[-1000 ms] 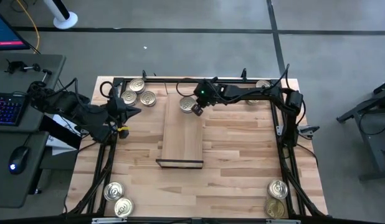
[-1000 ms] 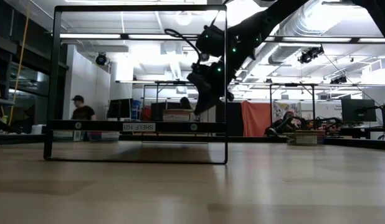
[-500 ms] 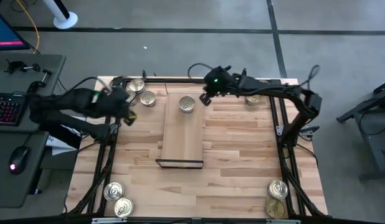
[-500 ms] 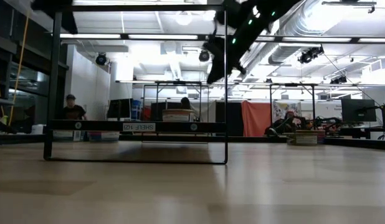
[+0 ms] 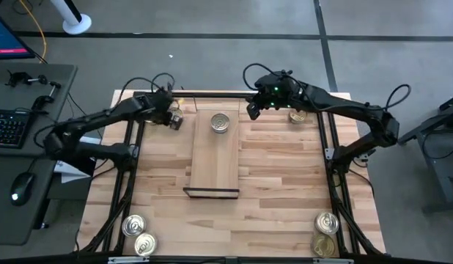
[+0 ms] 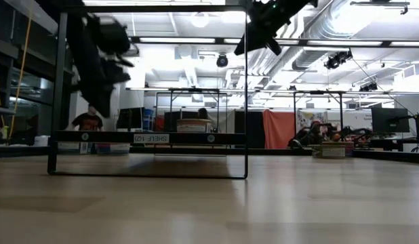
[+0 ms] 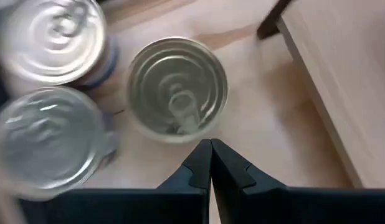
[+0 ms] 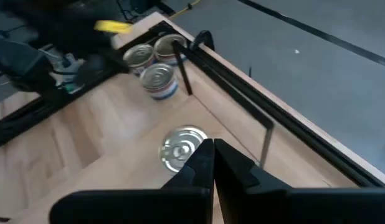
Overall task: Stack canned seafood by type on shelf
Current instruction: Put the blue pink tuna can on the shelf
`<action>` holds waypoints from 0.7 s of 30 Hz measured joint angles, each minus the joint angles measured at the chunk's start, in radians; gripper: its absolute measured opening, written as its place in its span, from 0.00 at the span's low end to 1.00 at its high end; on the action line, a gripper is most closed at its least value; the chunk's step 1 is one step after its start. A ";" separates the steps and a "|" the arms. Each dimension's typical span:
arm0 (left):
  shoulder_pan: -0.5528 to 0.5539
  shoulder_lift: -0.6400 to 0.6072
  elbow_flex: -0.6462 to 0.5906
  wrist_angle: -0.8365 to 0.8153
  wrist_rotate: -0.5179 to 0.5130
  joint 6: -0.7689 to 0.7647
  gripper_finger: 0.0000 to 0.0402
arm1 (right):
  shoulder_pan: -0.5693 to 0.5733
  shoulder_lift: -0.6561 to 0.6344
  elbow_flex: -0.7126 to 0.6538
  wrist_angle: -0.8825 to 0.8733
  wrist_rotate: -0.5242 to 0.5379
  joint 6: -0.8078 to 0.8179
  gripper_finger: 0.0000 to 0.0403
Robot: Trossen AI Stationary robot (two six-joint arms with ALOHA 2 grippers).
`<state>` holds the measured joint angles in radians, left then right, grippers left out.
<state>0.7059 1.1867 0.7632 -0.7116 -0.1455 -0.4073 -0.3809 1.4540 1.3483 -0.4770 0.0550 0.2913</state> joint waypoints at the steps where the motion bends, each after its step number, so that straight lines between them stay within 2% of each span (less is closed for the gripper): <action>1: 0.027 0.031 -0.005 0.027 0.017 0.001 0.00 | 0.007 -0.002 0.000 -0.004 0.000 0.000 0.00; 5: 0.088 0.137 -0.005 0.133 0.021 0.021 0.00 | 0.031 -0.003 0.000 -0.016 0.000 0.013 0.00; 11: 0.100 0.245 -0.005 0.191 -0.010 0.027 0.00 | 0.057 -0.003 0.000 -0.015 0.025 0.026 0.00; 18: 0.076 0.265 -0.001 0.184 -0.032 0.039 0.00 | 0.070 -0.003 0.000 -0.018 0.027 0.024 0.00; 21: 0.054 0.248 -0.001 0.100 -0.022 0.044 0.00 | 0.070 -0.003 0.000 -0.057 0.028 0.023 0.00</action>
<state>0.7598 1.4346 0.7624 -0.6116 -0.1676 -0.3637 -0.3111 1.4513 1.3483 -0.5340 0.0826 0.3145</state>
